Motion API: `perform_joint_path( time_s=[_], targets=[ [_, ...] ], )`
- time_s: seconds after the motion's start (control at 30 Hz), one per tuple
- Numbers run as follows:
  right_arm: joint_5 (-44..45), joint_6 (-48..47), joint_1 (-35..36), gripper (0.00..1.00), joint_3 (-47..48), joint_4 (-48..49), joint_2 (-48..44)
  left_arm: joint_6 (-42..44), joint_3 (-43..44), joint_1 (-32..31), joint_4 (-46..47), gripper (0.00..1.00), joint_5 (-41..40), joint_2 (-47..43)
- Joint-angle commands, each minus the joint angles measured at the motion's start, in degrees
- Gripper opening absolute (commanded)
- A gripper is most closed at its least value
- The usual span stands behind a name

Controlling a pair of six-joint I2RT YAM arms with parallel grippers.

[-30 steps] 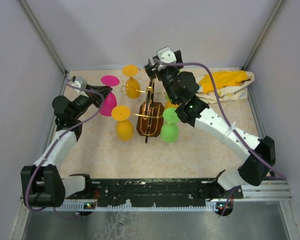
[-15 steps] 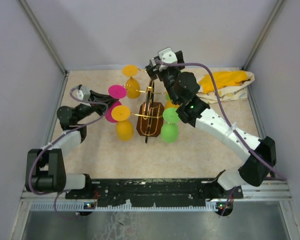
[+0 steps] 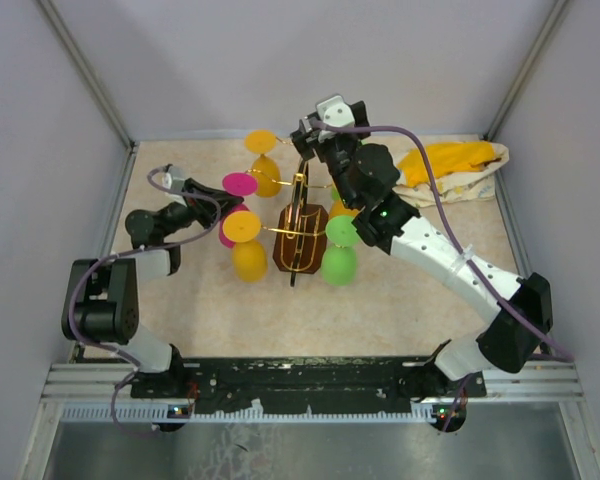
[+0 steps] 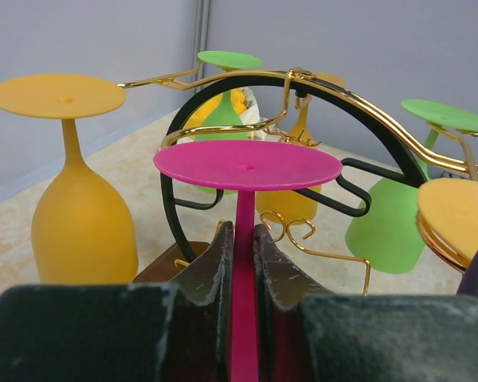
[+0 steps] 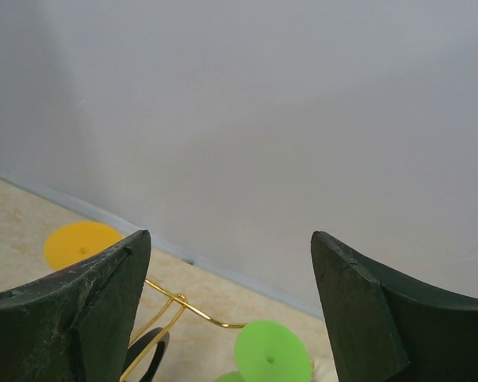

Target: Place the wine glass upside down on the wine glass rack

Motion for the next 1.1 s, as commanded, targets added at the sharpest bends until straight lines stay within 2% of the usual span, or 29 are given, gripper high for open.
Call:
perform_joint_path(
  time_s=[0.0, 0.43, 0.9, 1.07],
  targets=[
    [1.01, -1.21, -0.41, 0.82, 1.75, 2.03, -0.68, -2.21, 3.14, -0.27, 12.08, 0.0, 1.23, 2.69],
    [1.28, -2.42, -0.44, 0.82, 3.69, 1.54, 1.13, -2.92, 6.29, -3.45, 15.03, 0.0, 0.72, 7.3],
    [1.07, -3.36, -0.47, 0.84, 3.89, 2.15, 2.41, -1.56, 5.87, -5.88, 14.33, 0.0, -0.92, 4.7],
    [1.03, -3.36, -0.48, 0.84, 3.63, 2.33, 2.58, -0.52, 6.79, -6.14, 14.04, 0.0, -1.46, 6.2]
  ],
)
